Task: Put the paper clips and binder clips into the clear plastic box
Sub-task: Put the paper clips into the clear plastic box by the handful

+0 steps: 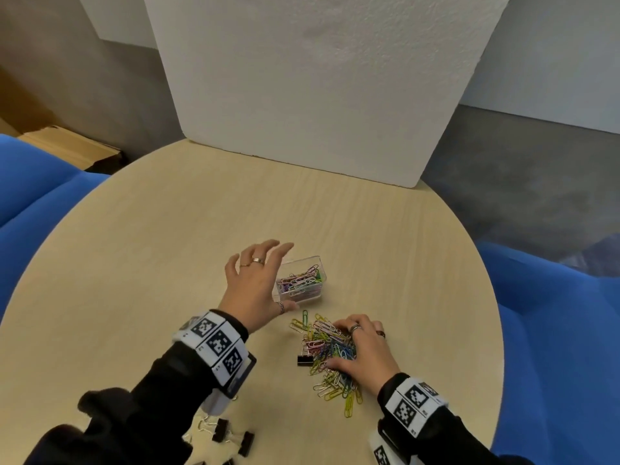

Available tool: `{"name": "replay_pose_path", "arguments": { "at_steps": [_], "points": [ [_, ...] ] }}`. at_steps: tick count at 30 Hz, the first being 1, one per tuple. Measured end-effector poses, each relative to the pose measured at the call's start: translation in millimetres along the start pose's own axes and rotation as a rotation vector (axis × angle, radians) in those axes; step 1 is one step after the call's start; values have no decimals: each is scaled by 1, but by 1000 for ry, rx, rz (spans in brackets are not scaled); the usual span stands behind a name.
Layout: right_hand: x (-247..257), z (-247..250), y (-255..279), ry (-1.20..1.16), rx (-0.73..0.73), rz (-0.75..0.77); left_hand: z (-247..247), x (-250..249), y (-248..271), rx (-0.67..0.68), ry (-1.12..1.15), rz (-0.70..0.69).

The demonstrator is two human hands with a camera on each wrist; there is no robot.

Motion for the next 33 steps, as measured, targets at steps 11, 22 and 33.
{"name": "replay_pose_path", "arguments": {
  "at_steps": [11, 22, 33],
  "points": [
    [11, 7, -9, -128, -42, 0, -21, 19, -13, 186, 62, 52],
    [17, 36, -7, -175, -150, 23, -26, 19, -3, 198, 46, 24],
    [85, 86, -35, -178, -249, 245, -27, 18, -2, 195, 29, 38]
  ]
}}
Point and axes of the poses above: each hand's wrist, its own y-axis away from the middle knuckle, its own z-axis out of the back of the hand, x = y × z, the point moved 5 cm from there along -y, towards the middle knuckle, and after that the axes turned 6 degrees about x, right-handed, at the moved point
